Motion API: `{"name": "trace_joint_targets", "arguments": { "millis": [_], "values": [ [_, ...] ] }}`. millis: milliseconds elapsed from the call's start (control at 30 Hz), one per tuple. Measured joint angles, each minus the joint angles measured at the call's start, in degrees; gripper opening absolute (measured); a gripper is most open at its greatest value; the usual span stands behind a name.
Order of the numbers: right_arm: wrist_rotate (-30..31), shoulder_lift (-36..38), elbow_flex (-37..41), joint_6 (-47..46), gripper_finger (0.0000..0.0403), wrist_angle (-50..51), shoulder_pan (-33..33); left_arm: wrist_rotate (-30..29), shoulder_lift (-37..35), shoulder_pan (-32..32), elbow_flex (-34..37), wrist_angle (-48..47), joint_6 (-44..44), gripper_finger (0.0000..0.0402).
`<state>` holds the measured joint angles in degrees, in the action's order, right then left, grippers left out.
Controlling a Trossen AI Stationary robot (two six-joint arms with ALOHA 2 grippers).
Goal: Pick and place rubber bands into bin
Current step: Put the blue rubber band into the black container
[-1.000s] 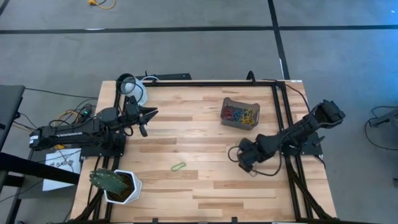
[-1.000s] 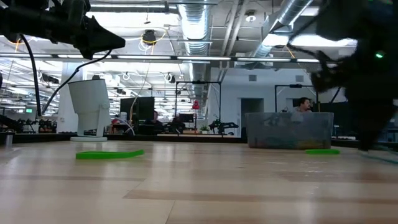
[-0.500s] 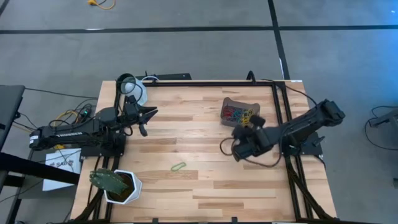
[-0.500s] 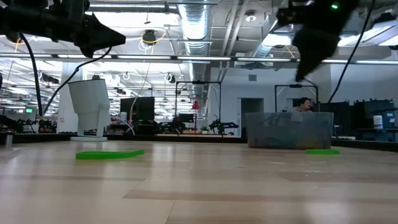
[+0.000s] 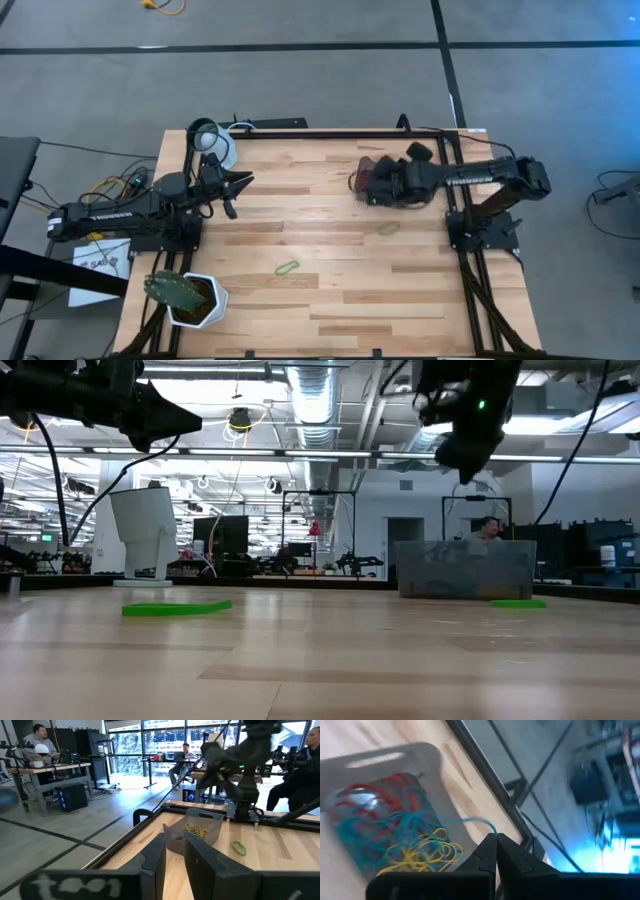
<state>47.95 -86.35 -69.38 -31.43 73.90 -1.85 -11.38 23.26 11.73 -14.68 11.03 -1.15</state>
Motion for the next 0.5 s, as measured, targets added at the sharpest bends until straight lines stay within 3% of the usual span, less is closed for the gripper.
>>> {"name": "trace_joint_targets", "arguments": {
  "millis": [200, 500],
  "values": [
    [-8.1, 0.0, 4.4, 6.1, 0.0, -9.8, -6.8, 0.0, 0.0, 0.0, 0.0, -0.2, 0.0, 0.0055],
    [-18.9, 0.0, 8.2, 9.5, 0.0, -16.3, -8.5, 0.0, 0.0, 0.0, 0.0, -1.4, 0.1, 0.0055]
  ]
}}
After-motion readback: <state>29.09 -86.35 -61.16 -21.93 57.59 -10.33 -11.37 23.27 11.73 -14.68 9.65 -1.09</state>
